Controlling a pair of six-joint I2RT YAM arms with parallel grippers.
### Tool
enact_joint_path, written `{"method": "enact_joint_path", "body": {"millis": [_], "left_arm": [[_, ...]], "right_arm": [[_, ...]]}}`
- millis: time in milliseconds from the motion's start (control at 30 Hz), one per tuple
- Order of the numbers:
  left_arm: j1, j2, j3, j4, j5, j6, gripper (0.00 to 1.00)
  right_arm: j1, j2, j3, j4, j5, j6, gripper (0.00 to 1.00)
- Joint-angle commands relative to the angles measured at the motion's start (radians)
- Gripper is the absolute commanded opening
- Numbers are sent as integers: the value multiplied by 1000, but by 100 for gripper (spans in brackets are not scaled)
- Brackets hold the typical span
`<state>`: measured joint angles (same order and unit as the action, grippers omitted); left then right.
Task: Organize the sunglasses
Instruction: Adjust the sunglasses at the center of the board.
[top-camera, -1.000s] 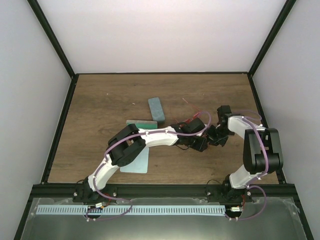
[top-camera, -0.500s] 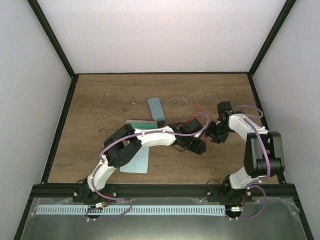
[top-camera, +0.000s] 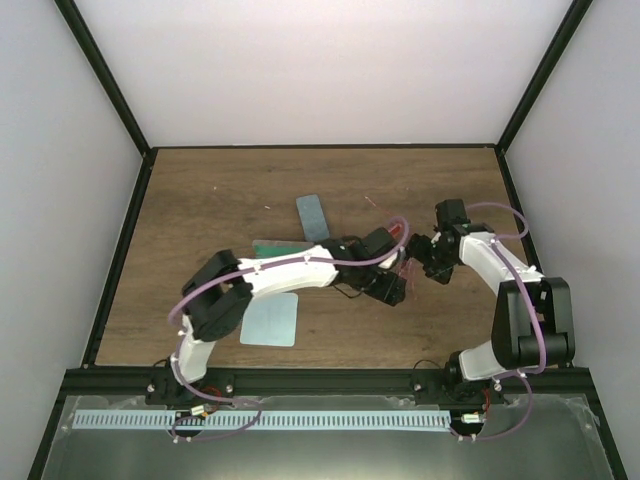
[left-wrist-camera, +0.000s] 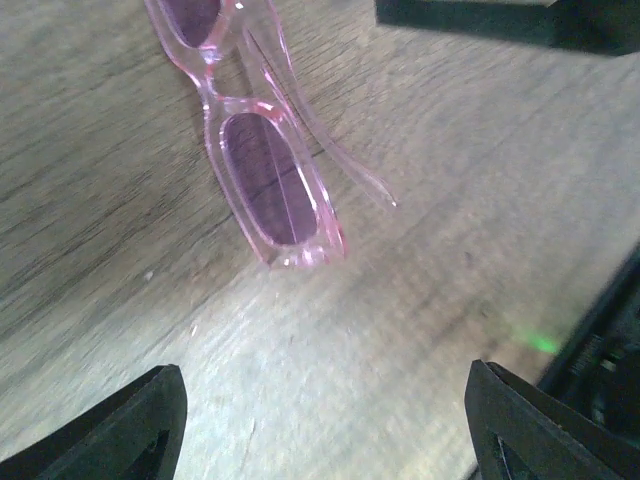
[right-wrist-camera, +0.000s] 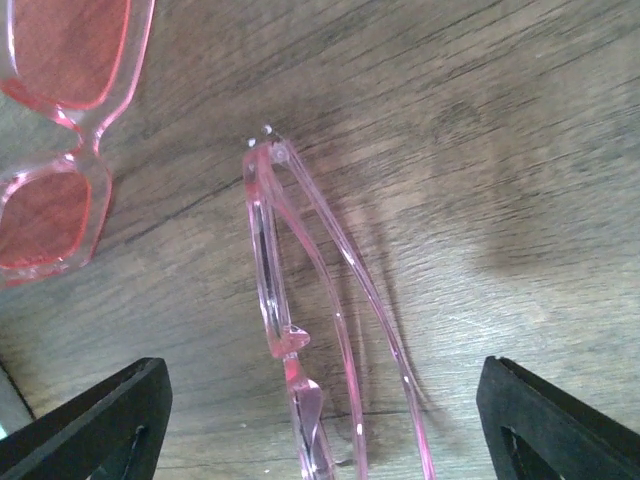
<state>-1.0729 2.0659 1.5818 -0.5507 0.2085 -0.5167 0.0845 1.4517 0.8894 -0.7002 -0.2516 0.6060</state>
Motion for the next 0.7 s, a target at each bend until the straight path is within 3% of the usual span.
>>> {"method": "enact_joint_path", "body": {"millis": [0, 267, 433, 667], "left_arm": [[60, -166, -132, 63, 63, -50, 79], [149, -350, -363, 117, 40, -96, 78], [152, -371, -405, 120, 19, -100, 78], [174, -390, -430, 128, 13, -101, 78]], "right_arm": [[25, 7, -21, 58, 8, -24, 87], [82, 113, 2, 68, 68, -42, 83], [110, 180, 19, 62, 101, -41, 71], [129, 200, 41, 38, 132, -36, 45]]}}
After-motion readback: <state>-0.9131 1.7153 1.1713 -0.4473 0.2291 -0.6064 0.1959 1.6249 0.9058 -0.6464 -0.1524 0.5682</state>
